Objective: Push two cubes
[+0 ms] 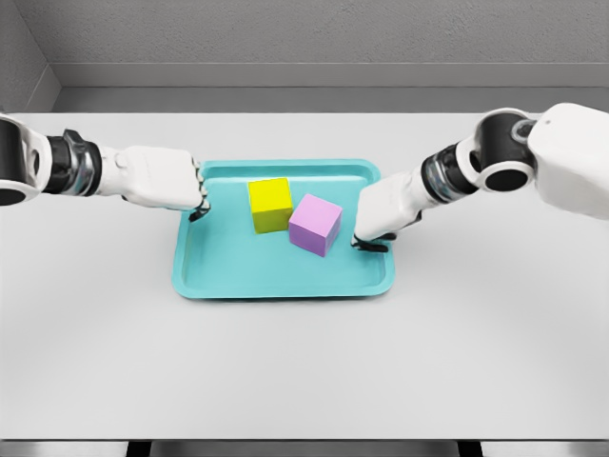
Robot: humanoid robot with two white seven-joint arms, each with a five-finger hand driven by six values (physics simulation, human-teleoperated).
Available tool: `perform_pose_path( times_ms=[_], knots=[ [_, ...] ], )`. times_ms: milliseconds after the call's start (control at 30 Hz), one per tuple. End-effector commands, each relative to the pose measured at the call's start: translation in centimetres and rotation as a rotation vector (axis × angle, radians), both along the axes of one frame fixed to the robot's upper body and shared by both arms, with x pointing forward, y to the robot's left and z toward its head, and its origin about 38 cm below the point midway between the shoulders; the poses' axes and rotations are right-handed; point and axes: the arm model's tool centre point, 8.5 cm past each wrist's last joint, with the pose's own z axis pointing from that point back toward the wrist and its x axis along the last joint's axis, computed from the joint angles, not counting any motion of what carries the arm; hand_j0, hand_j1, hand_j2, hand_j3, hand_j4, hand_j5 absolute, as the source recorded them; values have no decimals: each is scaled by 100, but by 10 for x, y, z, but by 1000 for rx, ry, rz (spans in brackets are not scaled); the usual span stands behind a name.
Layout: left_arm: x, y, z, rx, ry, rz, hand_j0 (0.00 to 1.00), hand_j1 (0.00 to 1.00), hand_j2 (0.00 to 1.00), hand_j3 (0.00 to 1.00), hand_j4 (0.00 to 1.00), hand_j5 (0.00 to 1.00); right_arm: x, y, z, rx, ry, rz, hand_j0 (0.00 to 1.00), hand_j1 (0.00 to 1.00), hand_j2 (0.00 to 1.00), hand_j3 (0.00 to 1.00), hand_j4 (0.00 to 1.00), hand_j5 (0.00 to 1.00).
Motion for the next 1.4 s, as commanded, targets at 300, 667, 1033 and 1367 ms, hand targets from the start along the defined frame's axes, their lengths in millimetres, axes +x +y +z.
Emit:
perform_pose_path(
  times_ms=[300,667,1033,1367],
  knots=[
    [-8,36,2,-11,48,75,52,52,52,52,52,52,-17,14,11,52,50,53,12,12,12,12,12,12],
    [-39,26,-7,-14,112,-1,32,32,32,32,32,32,-30,35,17,138,140,78,12,12,12,12,12,12],
    [-41,59,-10,-10,145,88,88,88,88,88,88,88,-18,39,-10,120,212,-112,10,10,10,10,10,10],
    [-28,81,-14,-27,159,176,98,98,98,98,98,98,-16,36,-18,97,212,-150,10,10,10,10,10,10]
  ],
)
